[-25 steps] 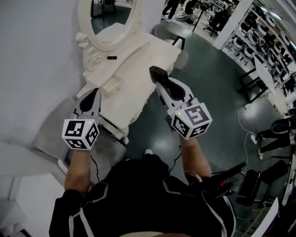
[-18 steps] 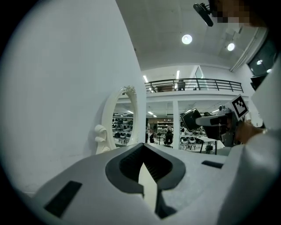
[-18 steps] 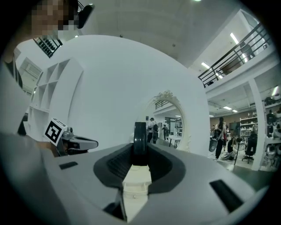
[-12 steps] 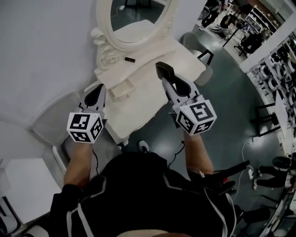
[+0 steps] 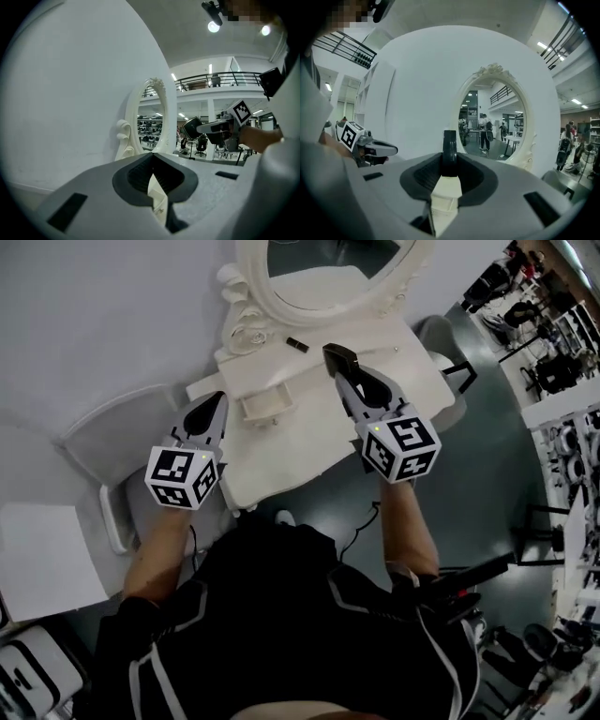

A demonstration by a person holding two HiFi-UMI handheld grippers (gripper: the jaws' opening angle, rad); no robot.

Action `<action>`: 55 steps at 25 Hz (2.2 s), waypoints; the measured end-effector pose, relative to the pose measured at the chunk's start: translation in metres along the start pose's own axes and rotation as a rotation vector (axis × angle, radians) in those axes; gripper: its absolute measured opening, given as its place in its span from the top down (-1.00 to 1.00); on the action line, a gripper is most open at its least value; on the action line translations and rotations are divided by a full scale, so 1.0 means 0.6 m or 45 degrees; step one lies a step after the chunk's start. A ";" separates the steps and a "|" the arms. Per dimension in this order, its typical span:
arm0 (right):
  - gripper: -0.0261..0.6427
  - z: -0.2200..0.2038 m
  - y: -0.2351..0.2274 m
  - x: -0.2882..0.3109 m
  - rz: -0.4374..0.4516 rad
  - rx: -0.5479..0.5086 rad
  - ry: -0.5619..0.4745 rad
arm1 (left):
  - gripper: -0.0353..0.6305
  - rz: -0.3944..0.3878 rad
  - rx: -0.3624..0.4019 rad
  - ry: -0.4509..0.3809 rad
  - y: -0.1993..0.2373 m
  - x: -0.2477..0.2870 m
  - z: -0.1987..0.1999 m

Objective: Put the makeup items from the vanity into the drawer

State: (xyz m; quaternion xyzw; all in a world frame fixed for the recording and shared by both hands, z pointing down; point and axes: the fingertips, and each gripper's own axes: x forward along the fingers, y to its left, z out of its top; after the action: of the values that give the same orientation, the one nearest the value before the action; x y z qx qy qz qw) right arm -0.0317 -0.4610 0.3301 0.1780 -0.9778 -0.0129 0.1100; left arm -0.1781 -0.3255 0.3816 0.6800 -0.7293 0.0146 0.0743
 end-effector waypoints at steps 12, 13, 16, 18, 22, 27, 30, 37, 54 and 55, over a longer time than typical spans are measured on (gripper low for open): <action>0.63 -0.137 0.006 0.169 0.330 -0.071 0.271 | 0.88 0.250 -0.088 0.071 0.040 -0.014 -0.064; 0.63 -0.150 0.012 0.181 0.362 -0.082 0.297 | 0.88 0.279 -0.091 0.079 0.045 -0.017 -0.072; 0.63 -0.191 0.027 0.213 0.437 -0.101 0.374 | 0.88 0.348 -0.118 0.114 0.054 -0.025 -0.095; 0.63 -0.222 0.037 0.232 0.481 -0.109 0.426 | 0.88 0.372 -0.150 0.133 0.053 -0.030 -0.108; 0.63 -0.276 0.059 0.264 0.583 -0.143 0.501 | 0.88 0.404 -0.169 0.134 0.049 -0.036 -0.122; 0.63 -0.348 0.095 0.292 0.689 -0.306 0.630 | 0.88 0.474 -0.159 0.174 0.052 -0.047 -0.146; 0.63 -0.389 0.115 0.300 0.749 -0.381 0.707 | 0.88 0.502 -0.145 0.197 0.050 -0.062 -0.156; 0.63 -0.460 0.144 0.316 0.859 -0.517 0.834 | 0.88 0.598 -0.189 0.237 0.064 -0.109 -0.184; 0.63 -0.531 0.167 0.351 1.018 -0.813 0.997 | 0.88 0.577 -0.219 0.252 0.067 -0.126 -0.204; 0.63 -0.529 0.169 0.349 1.028 -0.817 1.001 | 0.88 0.577 -0.220 0.248 0.066 -0.129 -0.202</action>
State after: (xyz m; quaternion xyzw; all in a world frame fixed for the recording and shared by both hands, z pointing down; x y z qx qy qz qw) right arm -0.1881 -0.4351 0.6904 -0.2540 -0.8022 -0.1960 0.5036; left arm -0.2016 -0.2312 0.4948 0.4858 -0.8510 0.0339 0.1967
